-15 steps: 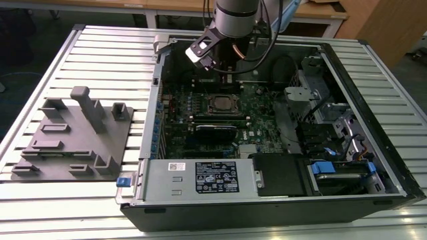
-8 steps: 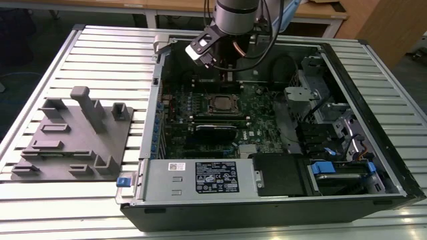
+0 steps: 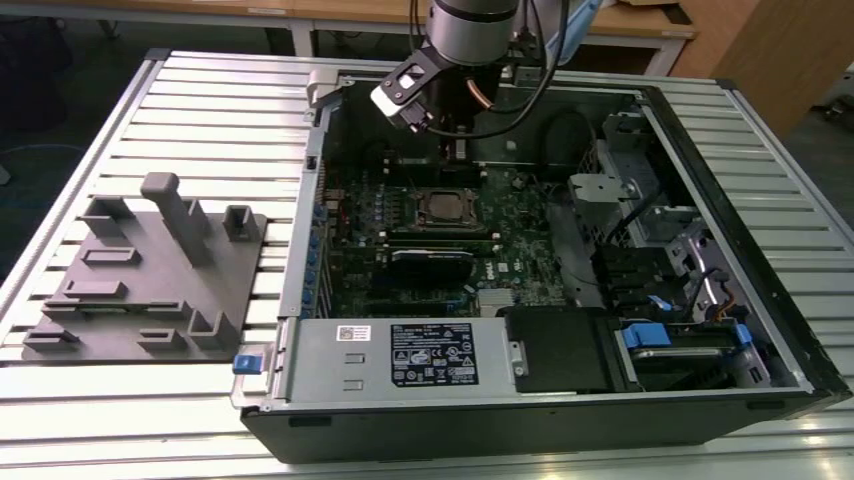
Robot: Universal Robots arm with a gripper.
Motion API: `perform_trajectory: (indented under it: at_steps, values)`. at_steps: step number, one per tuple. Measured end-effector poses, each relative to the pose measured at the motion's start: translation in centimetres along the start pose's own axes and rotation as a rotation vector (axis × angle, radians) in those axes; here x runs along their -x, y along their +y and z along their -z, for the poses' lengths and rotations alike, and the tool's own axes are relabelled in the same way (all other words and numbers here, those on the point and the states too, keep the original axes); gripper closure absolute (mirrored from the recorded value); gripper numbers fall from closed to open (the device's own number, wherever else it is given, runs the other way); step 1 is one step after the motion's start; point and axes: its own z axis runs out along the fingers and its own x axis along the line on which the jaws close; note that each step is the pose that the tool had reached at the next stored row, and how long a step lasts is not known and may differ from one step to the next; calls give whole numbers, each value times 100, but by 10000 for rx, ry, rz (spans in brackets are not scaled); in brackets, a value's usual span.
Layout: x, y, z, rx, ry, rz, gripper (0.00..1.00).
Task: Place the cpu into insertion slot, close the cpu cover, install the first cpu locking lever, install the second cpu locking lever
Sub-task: 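Install the first cpu locking lever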
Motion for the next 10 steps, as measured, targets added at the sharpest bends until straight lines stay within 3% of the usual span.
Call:
perform_trajectory:
  at_steps: [5, 10]
  values:
    - [0, 0, 0, -1, 3, 16, 90]
    - [1, 0, 1, -6, 1, 289, 90]
